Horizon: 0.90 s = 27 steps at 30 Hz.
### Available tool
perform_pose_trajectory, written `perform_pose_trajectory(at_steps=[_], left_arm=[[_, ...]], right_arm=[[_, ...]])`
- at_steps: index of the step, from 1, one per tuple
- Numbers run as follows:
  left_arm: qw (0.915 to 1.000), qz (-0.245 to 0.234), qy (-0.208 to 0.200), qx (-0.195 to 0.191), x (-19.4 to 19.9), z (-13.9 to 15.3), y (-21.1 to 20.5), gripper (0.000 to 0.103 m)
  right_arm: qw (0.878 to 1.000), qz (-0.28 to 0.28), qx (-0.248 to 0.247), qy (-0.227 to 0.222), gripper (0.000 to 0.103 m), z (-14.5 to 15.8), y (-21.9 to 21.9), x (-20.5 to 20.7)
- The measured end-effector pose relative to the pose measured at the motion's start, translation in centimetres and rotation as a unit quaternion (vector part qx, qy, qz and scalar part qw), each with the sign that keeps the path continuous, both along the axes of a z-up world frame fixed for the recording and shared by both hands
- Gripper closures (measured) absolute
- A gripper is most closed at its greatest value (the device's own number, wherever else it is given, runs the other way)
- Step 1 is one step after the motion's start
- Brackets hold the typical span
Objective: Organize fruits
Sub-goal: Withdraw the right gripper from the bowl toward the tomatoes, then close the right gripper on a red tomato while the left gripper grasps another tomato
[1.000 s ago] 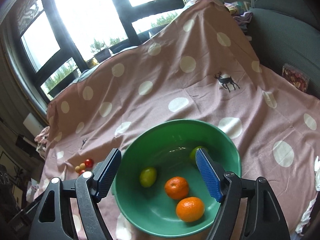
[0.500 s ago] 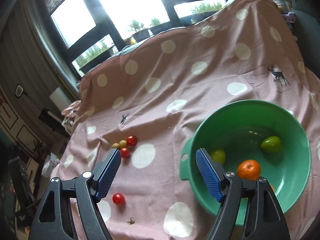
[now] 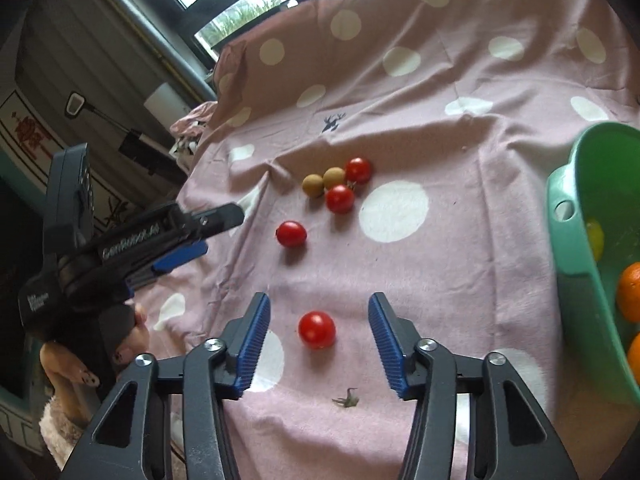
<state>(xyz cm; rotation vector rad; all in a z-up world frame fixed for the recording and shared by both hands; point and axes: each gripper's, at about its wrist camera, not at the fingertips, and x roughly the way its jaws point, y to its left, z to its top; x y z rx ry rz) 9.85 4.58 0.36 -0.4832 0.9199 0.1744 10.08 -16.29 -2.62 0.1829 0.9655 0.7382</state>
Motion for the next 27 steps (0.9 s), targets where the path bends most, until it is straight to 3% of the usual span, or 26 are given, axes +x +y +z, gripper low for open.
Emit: perform_pose_trajectory(at_steps=[6,16,27], left_arm=[[0.9993,-0.020,0.032,-0.005,2.7,-2.6,-0.6,0.058],[0.9989,-0.010,0.040,-0.021,3.8,-4.2,0.0,0.059],[0.9995,-0.006,0.031,-0.003,3.9,-4.5,0.0,0.071]], right_arm=[[0.999,0.025,-0.026,0.018,0.063,-2.0,2.2,-0.2],[0.997,0.037,-0.065,0.007,0.065,-3.1,4.0,-0.8],[0.995,0.033,-0.096,-0.008,0.070,-3.8,5.0,-0.7]])
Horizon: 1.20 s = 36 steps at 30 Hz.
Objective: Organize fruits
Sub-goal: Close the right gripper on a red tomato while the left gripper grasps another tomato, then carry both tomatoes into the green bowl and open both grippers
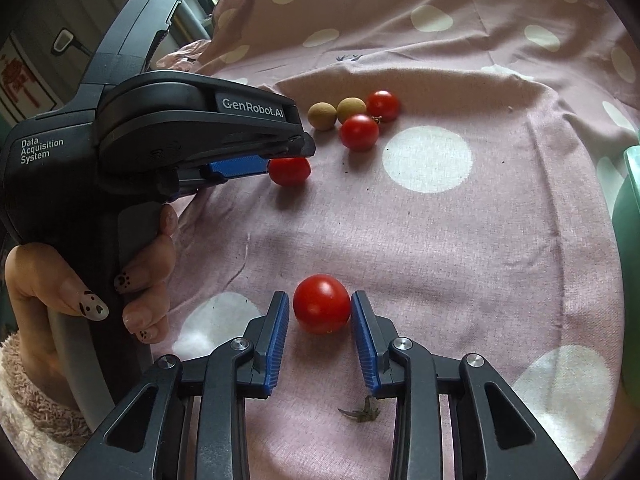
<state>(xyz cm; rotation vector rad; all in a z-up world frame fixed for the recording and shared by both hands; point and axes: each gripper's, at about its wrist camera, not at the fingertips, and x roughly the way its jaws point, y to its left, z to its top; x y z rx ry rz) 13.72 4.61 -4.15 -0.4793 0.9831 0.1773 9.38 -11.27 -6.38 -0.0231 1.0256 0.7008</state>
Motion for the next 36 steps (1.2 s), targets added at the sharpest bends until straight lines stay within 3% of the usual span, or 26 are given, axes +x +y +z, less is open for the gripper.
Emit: perform_pose_trajectory(at_steps=[21,23,29,36], left_arm=[[0.9996,-0.002,-0.025,0.013,-1.8,1.5,-0.7,0.077],[0.9991,-0.005,-0.037,0.019,-2.3,2.2,-1.0,0.087],[0.9981,-0.015,-0.051,0.032,-3.2,3.1,-1.5,0.087],[0.9993,0.004,-0.037,0.000,-2.6,2.2,-0.1,0.083]], right_arm=[[1.000,-0.016,-0.002,-0.012,0.072,0.5,-0.6,0.1],[1.000,-0.021,-0.001,-0.014,0.072,0.7,-0.9,0.1],[0.999,-0.036,0.013,-0.015,0.072,1.2,-1.9,0.5],[0.999,-0.048,0.025,-0.005,0.072,1.4,-3.1,0.5]])
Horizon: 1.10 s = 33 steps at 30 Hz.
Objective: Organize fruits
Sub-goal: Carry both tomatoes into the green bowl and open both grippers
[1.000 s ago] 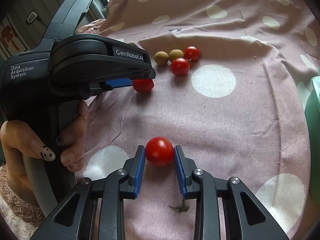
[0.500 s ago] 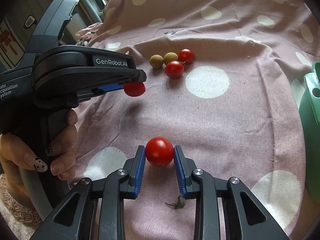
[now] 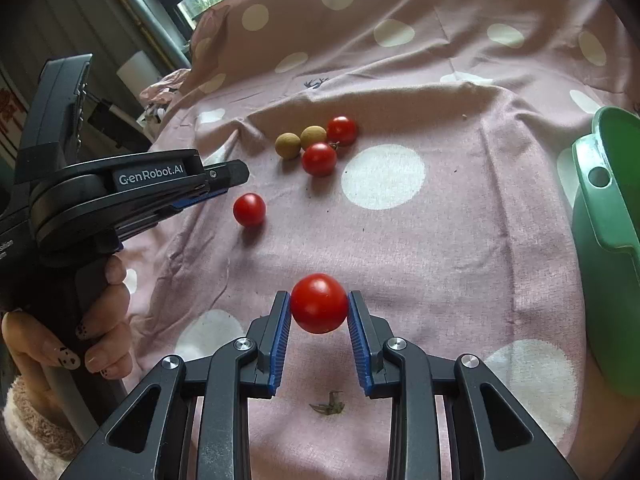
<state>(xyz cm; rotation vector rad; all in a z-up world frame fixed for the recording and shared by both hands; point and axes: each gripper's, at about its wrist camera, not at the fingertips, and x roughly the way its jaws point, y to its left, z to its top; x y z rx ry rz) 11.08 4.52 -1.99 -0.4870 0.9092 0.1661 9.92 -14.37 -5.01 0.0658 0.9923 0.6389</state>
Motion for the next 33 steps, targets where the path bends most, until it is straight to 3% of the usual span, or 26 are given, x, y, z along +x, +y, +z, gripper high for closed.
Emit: perform_pose_trajectory(at_steps=[6,11,24,33], left_arm=[[0.9997,-0.010,0.013,-0.016,0.4,-0.8,-0.4,0.071],[0.9993,-0.002,0.036,-0.011,0.7,-1.8,-0.4,0.070],[0.9991,-0.012,0.039,0.008,0.7,-2.2,-1.6,0.076],[0.9983,-0.039,-0.036,0.024,-2.0,2.6,-4.4,0.076]], right_arm=[[1.000,-0.005,0.008,-0.001,0.072,0.4,-0.5,0.2],[1.000,-0.014,0.014,-0.003,0.072,0.7,-1.1,0.3],[0.998,-0.047,0.035,-0.002,0.072,1.7,-3.2,1.1],[0.994,-0.083,0.062,-0.020,0.072,3.6,-5.8,1.3]])
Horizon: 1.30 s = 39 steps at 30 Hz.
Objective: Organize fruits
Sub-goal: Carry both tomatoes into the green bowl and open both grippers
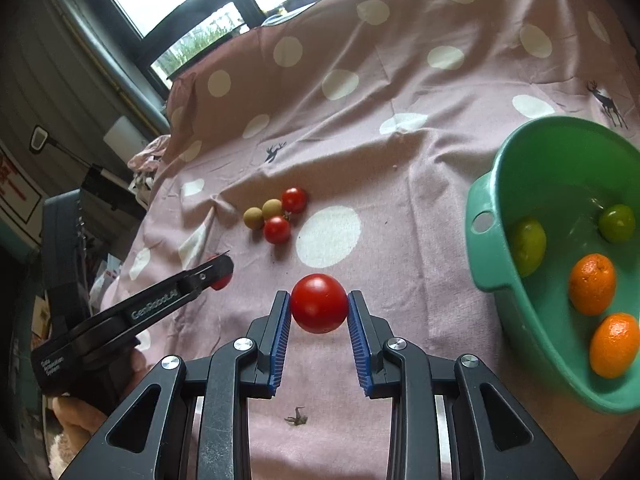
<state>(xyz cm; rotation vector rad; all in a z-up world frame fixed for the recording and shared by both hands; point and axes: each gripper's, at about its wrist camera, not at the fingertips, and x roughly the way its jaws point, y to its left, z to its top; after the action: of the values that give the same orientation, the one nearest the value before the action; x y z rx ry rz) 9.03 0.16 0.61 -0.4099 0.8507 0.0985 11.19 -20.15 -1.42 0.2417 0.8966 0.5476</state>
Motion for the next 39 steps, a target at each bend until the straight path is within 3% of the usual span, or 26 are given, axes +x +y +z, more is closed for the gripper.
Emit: perform_pose_trajectory(at_steps=[9,15,25,39], left_arm=[[0.9931,-0.066,-0.097,-0.009,-2.6,5.9,-6.3,0.076],[0.9841,-0.129,-0.119,-0.030,-2.0,7.3,-11.8,0.076],[0.9737,-0.203,-0.086,-0.059,0.6,5.4,-19.0,0.076],[0.9690,-0.238,-0.023,-0.062,2.7,1.5,-22.4,0.076]], right_arm=[[0.995,-0.084,0.028,-0.048,0.072,3.7,-6.3,-0.1],[0.984,-0.164,0.022,-0.062,0.072,4.6,-11.8,0.2],[0.971,-0.235,0.011,-0.034,0.072,3.5,-17.7,1.0],[0.972,-0.232,0.010,0.025,0.072,0.9,-19.8,2.4]])
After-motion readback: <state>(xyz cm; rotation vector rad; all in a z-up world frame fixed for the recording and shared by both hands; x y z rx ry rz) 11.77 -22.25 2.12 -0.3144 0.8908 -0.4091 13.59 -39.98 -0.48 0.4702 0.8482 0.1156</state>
